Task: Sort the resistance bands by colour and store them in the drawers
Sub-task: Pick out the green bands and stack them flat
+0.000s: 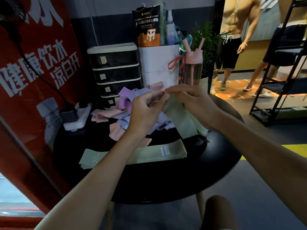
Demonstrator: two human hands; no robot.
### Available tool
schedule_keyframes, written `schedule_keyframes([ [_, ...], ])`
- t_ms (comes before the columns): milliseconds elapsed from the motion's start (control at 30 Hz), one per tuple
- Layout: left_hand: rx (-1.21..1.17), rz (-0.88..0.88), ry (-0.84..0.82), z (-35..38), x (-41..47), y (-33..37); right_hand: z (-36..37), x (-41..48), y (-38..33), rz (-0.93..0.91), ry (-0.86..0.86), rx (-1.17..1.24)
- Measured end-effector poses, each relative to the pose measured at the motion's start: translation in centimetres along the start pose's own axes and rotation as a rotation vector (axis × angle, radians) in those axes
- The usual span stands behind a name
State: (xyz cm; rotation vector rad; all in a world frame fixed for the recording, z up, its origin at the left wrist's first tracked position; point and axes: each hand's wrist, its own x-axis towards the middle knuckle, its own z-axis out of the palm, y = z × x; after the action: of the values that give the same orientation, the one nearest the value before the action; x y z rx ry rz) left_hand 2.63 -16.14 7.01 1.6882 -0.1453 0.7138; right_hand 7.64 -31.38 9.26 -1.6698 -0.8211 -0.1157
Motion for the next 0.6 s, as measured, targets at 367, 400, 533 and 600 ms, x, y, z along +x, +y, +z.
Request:
schedule_keyframes([
  [367,-0.121,-0.136,0.009,0.18,-0.58,0.28,-0.2,-0.77,0.1,-0.159,-0.066,-0.17],
  [400,-0.146,-0.163,0.034,0.19,-0.49,0.37,-0.25,-0.74,0.13,-0.167,-0.025,-0.177],
  [533,-0.27,-0.259,0.069,0.19,-0.08,0.78,-0.51,-0.46,0.01,-0.059,0.052,-0.101],
  [600,-0.33,-0.305,0.067,0.27,0.08,0.86,-0.53,-0.59,-0.03,-0.053,0.046,-0.111],
])
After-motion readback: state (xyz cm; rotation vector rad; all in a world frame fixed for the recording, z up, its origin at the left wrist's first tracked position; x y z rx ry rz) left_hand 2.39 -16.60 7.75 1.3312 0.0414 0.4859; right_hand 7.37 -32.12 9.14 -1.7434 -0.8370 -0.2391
